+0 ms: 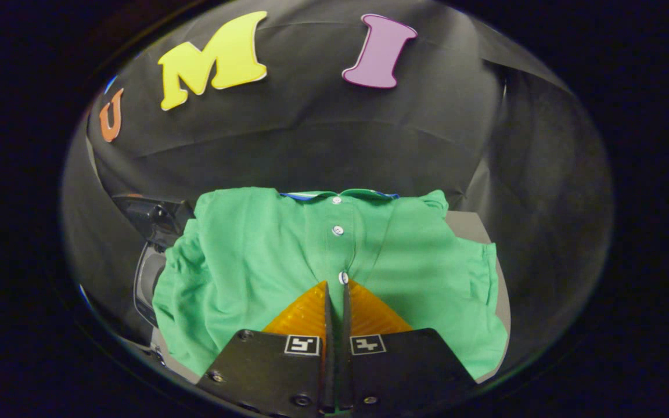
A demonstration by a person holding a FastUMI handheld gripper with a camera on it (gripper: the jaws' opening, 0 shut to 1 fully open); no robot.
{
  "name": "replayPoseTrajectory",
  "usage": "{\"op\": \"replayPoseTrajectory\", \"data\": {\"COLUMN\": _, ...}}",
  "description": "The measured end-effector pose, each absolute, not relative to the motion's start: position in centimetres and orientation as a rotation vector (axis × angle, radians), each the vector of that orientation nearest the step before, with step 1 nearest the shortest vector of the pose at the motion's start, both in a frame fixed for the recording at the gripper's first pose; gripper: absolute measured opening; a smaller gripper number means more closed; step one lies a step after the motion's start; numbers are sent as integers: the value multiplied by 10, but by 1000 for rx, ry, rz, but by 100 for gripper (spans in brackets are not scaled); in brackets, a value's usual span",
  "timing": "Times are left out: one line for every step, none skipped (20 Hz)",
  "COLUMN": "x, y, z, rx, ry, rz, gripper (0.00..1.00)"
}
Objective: Put the clothes into the washing machine and then close the washing machine lid.
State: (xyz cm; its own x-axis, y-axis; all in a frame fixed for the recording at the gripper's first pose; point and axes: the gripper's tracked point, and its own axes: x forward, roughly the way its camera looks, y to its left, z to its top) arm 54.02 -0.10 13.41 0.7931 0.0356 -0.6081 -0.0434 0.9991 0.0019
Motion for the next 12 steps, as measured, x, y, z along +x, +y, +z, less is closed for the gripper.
{"op": "replayPoseTrajectory", "data": {"x": 539, "y": 0, "z": 135, "rx": 8, "ry": 652, "rz": 38, "gripper": 5}}
{"op": "replayPoseTrajectory", "data": {"x": 536, "y": 3, "z": 136, "rx": 37, "ry": 645, "rz": 36, "gripper": 5}}
{"op": "replayPoseTrajectory", "data": {"x": 532, "y": 10, "z": 137, "rx": 69, "ry": 636, "rz": 51, "gripper": 4}}
{"op": "replayPoseTrajectory", "data": {"x": 526, "y": 15, "z": 138, "rx": 94, "ry": 618, "rz": 59, "gripper": 4}}
{"op": "replayPoseTrajectory", "data": {"x": 522, "y": 21, "z": 140, "rx": 111, "ry": 594, "rz": 72, "gripper": 4}}
{"op": "replayPoseTrajectory", "data": {"x": 511, "y": 28, "z": 143, "rx": 128, "ry": 576, "rz": 89, "gripper": 4}}
{"op": "replayPoseTrajectory", "data": {"x": 502, "y": 36, "z": 148, "rx": 148, "ry": 548, "rz": 113, "gripper": 4}}
{"op": "replayPoseTrajectory", "data": {"x": 492, "y": 46, "z": 157, "rx": 175, "ry": 519, "rz": 138, "gripper": 4}}
{"op": "replayPoseTrajectory", "data": {"x": 483, "y": 55, "z": 165, "rx": 206, "ry": 501, "rz": 162, "gripper": 4}}
{"op": "replayPoseTrajectory", "data": {"x": 474, "y": 66, "z": 174, "rx": 239, "ry": 471, "rz": 190, "gripper": 4}}
{"op": "replayPoseTrajectory", "data": {"x": 465, "y": 77, "z": 185, "rx": 260, "ry": 444, "rz": 221, "gripper": 4}}
{"op": "replayPoseTrajectory", "data": {"x": 451, "y": 86, "z": 196, "rx": 264, "ry": 415, "rz": 249, "gripper": 4}}
